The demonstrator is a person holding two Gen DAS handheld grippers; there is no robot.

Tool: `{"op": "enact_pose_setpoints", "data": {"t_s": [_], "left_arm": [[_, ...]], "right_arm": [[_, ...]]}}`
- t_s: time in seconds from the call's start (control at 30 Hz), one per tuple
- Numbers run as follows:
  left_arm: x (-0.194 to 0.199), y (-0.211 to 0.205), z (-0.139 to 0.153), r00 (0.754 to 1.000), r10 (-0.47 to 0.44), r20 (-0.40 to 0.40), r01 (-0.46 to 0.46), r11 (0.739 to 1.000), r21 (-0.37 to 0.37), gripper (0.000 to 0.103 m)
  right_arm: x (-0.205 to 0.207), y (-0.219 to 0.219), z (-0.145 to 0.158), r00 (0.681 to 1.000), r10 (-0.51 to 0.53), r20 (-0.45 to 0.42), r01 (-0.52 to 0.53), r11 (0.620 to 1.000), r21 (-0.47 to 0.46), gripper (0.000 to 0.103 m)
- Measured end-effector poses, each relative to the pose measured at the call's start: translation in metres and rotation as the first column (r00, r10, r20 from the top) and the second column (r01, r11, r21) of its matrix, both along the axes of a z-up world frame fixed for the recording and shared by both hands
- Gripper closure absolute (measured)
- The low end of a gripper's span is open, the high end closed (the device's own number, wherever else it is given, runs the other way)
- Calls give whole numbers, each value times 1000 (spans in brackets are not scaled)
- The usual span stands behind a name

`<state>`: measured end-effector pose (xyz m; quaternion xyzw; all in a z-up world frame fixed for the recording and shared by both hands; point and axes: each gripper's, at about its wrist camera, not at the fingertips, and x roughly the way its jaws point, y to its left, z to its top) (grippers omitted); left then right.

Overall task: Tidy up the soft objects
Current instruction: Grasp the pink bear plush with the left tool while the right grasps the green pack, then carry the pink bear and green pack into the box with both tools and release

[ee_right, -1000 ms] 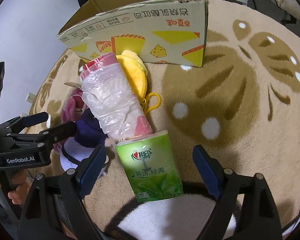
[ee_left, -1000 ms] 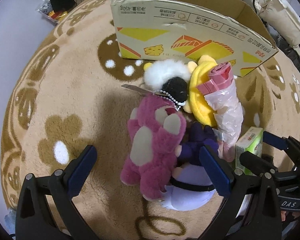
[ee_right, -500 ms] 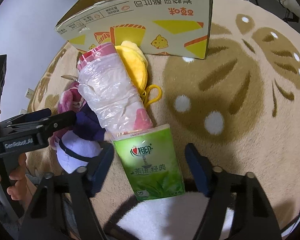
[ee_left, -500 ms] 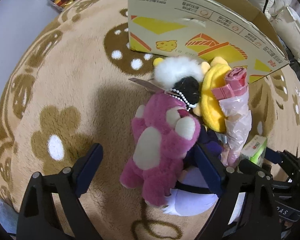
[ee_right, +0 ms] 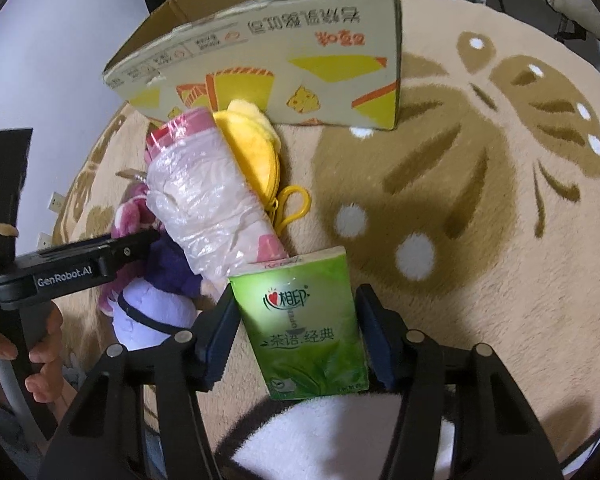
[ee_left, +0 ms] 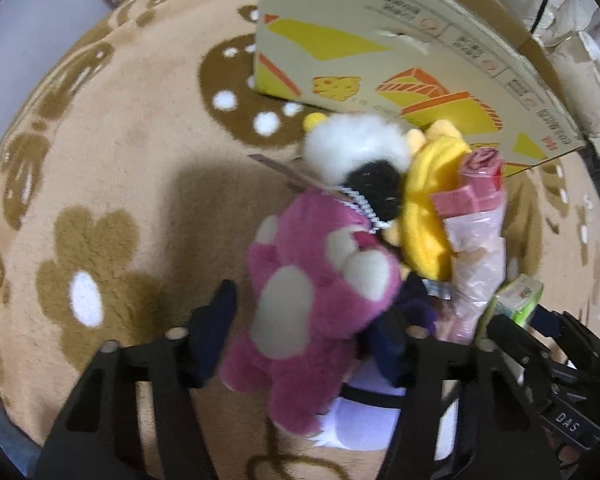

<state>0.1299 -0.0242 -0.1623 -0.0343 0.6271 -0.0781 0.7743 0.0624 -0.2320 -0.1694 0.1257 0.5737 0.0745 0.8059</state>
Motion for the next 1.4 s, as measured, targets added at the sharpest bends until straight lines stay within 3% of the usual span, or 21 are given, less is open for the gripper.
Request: {"op": "enact_pose_setpoints", "data": {"t_s": [0.37, 0.53, 0.67, 1.4], "left_arm": [[-3, 0, 9, 999, -35, 41, 34, 999, 17, 60], [-12, -9, 12, 998, -19, 66, 14, 997, 74, 60], [-18, -1, 18, 997, 16, 79, -20, 998, 52, 60], [-71, -3, 78, 959, 42, 279, -86, 985, 148, 60]], "right_arm": [[-2, -1, 14, 998, -13, 60, 12, 1000, 11, 43], [-3, -3, 20, 996, -27, 87, 26, 1000, 17, 43], [-5, -6, 22, 994, -49, 96, 46, 999, 25, 43], [-23, -13, 60, 954, -80, 287, 56, 994, 89, 43]]}}
